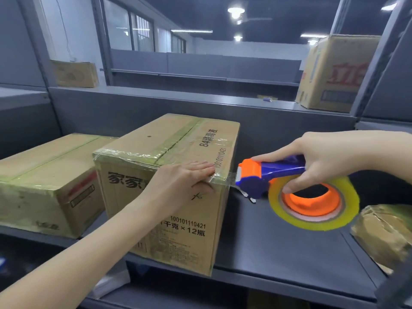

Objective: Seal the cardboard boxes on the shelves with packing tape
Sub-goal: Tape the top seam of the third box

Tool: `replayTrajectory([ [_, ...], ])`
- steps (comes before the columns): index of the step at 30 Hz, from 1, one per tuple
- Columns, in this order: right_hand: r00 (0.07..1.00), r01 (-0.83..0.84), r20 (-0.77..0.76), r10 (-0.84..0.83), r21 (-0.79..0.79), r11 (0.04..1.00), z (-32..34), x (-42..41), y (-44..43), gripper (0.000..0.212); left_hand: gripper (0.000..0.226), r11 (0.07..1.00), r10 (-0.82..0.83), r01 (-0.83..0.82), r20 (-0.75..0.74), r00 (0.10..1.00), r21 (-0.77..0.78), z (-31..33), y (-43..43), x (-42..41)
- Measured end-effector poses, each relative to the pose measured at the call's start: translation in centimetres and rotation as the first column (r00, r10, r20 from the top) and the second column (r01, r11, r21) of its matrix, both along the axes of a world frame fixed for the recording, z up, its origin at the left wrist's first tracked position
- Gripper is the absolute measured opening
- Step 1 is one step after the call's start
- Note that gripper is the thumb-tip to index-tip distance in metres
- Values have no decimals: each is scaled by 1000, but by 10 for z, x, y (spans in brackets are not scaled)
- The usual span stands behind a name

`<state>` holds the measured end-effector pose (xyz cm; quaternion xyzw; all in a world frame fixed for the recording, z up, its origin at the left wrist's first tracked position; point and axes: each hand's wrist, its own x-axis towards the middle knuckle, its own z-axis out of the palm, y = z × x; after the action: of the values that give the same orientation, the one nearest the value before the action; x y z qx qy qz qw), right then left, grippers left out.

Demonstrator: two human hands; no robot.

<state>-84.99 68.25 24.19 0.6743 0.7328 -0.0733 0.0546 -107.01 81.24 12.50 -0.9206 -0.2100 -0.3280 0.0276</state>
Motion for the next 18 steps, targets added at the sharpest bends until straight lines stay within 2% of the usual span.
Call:
replayTrajectory([
  [7,997,39,-63,-37,36,999,-12,22,-14,62,42,999,-9,9,7,1000,-49,3,-3,-2],
  [18,1000,15,-10,-16,-103,995,-44,7,12,57,42,994,-30,28,9,1000,104,-2,-1,1],
])
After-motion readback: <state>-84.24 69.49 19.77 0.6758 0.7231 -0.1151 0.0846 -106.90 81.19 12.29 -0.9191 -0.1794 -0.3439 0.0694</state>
